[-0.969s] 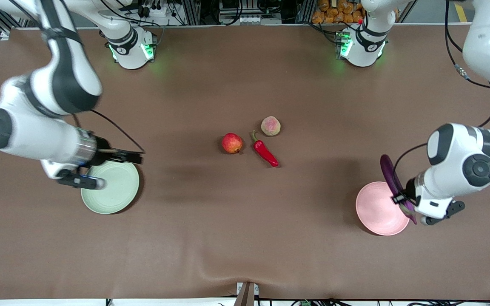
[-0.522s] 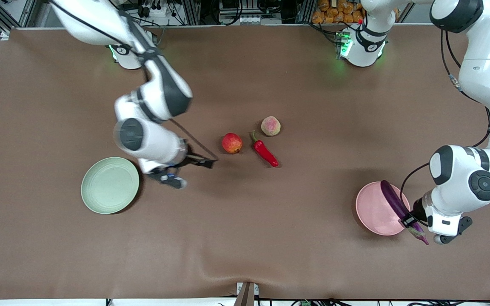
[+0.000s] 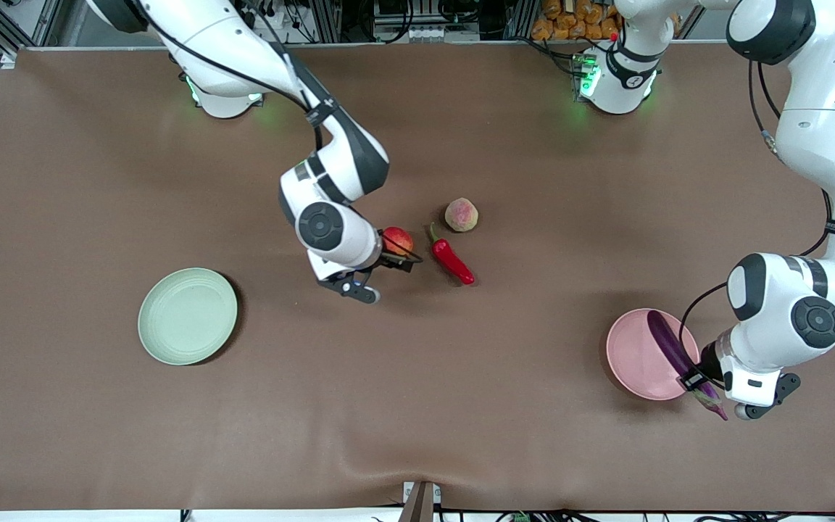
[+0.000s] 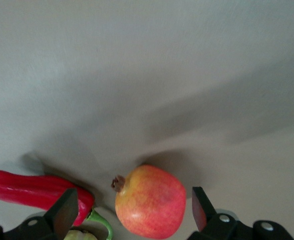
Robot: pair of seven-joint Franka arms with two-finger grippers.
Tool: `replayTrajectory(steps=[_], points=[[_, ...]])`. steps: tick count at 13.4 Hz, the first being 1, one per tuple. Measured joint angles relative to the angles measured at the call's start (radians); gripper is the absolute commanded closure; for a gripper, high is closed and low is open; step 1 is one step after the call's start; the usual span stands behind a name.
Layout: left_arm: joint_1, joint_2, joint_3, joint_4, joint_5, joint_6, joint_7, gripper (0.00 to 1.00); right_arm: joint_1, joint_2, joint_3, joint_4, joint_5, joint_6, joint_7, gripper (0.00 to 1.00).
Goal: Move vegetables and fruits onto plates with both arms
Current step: 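Lower the eggplant onto the pink plate while the right gripper grasps the pomegranate, then carry the pomegranate to the green plate while the left gripper grasps the pepper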
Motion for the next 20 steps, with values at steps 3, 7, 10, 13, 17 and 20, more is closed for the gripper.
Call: replayTrajectory(steps=[3, 7, 10, 13, 17, 20], points=[[-0.005, 0.001, 0.0, 0.006, 0.0, 0.0, 0.002, 0.0, 0.036, 0.013, -0.001, -0.008, -0.001, 0.0, 0.043, 0.0], [-0.016, -0.008, -0.005, 0.032, 0.036, 0.0, 0.021, 0.0, 0.078, 0.033, -0.004, -0.022, -0.003, -0.002, 0.064, 0.34], [-0.021, -0.028, -0.057, 0.032, 0.041, -0.036, 0.013, 0.0, 0.094, 0.042, -0.009, -0.024, -0.062, 0.005, 0.068, 0.92], [-0.068, -0.034, -0.143, 0.03, 0.041, -0.078, -0.164, 0.0, 0.092, 0.04, -0.02, -0.017, -0.099, 0.006, 0.069, 1.0], [-0.265, -0.034, -0.147, 0.024, 0.043, -0.079, -0.496, 0.0, 0.043, 0.038, -0.039, 0.023, -0.108, -0.026, 0.068, 1.0], [-0.374, -0.032, -0.141, 0.007, 0.044, -0.08, -0.677, 0.0, -0.077, 0.019, -0.044, 0.118, -0.148, -0.211, -0.013, 1.0]])
